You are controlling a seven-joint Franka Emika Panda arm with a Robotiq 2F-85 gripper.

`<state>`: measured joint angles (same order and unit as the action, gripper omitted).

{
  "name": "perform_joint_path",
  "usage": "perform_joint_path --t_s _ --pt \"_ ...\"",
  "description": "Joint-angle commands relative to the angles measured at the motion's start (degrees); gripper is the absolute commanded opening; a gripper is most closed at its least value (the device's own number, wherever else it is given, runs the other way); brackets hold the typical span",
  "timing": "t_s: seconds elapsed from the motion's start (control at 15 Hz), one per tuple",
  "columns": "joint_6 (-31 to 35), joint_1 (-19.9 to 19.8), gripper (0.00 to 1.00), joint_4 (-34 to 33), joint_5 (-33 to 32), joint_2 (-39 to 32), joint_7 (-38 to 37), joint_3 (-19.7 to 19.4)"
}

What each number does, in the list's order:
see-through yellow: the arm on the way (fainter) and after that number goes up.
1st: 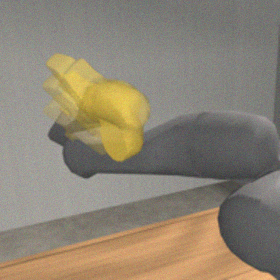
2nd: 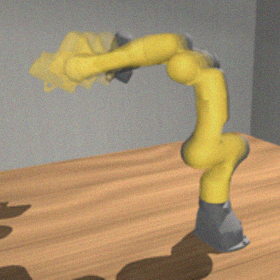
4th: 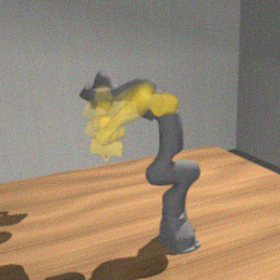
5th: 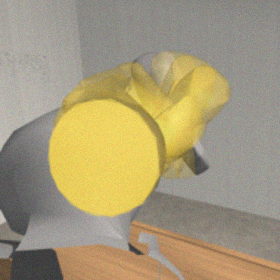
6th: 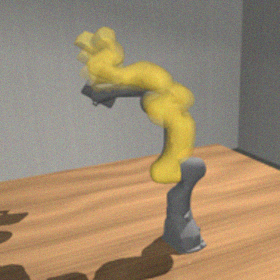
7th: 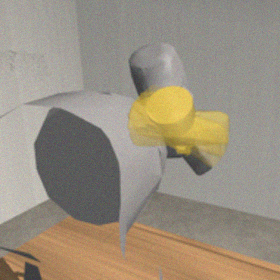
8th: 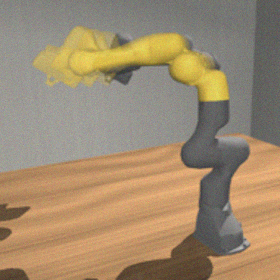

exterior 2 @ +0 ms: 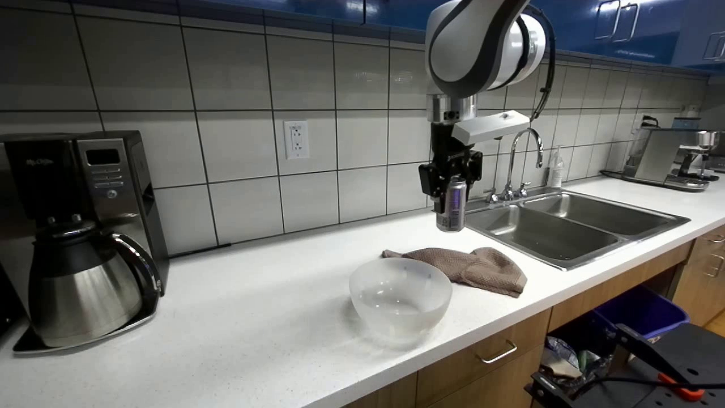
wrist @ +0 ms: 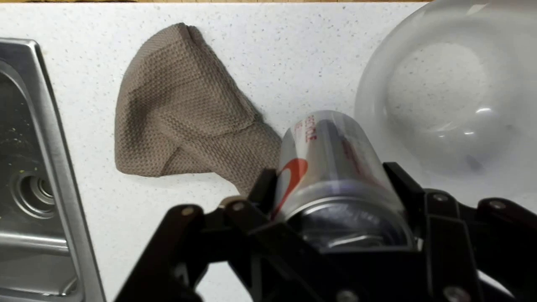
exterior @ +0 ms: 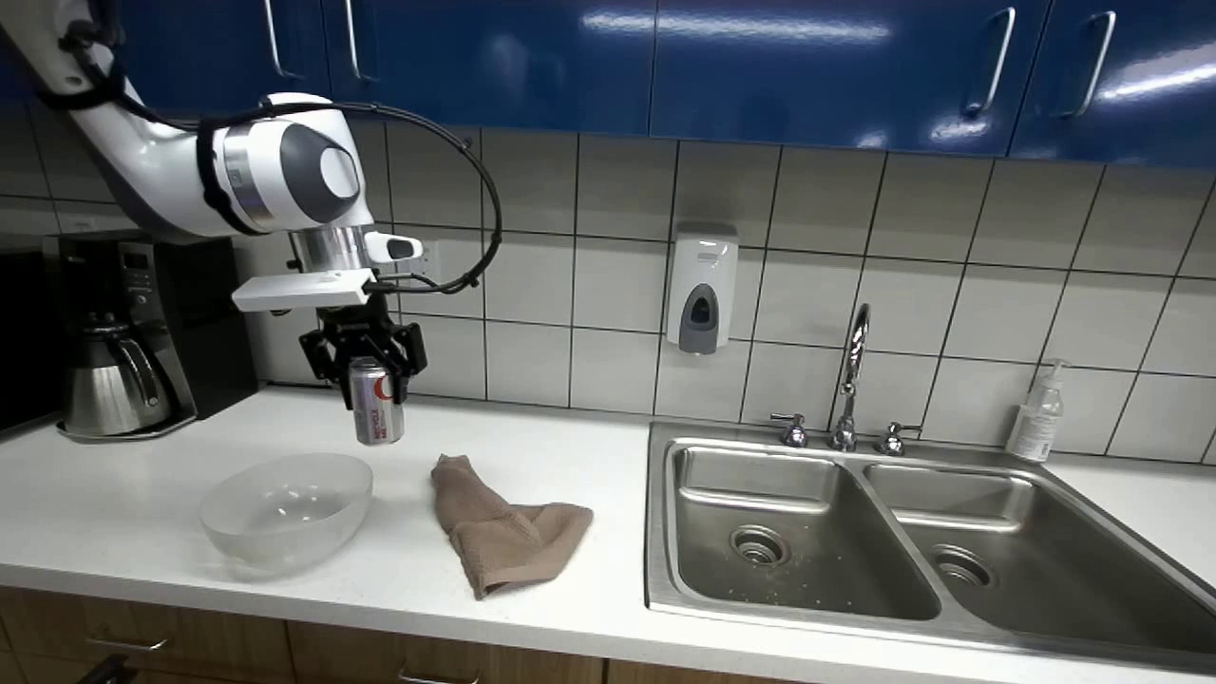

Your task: Put the metal can into the bowl

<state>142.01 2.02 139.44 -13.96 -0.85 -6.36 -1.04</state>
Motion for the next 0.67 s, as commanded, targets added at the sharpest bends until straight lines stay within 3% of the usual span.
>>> perform_joint_path --t_s 0.0,0.6 --pt "-2.3 1.4 0.41 -1.7 0.2 -0.4 2.0 2.7" --pt "-1.2 5.7 0.41 -1.9 -4.1 -5.2 3.6 6.4"
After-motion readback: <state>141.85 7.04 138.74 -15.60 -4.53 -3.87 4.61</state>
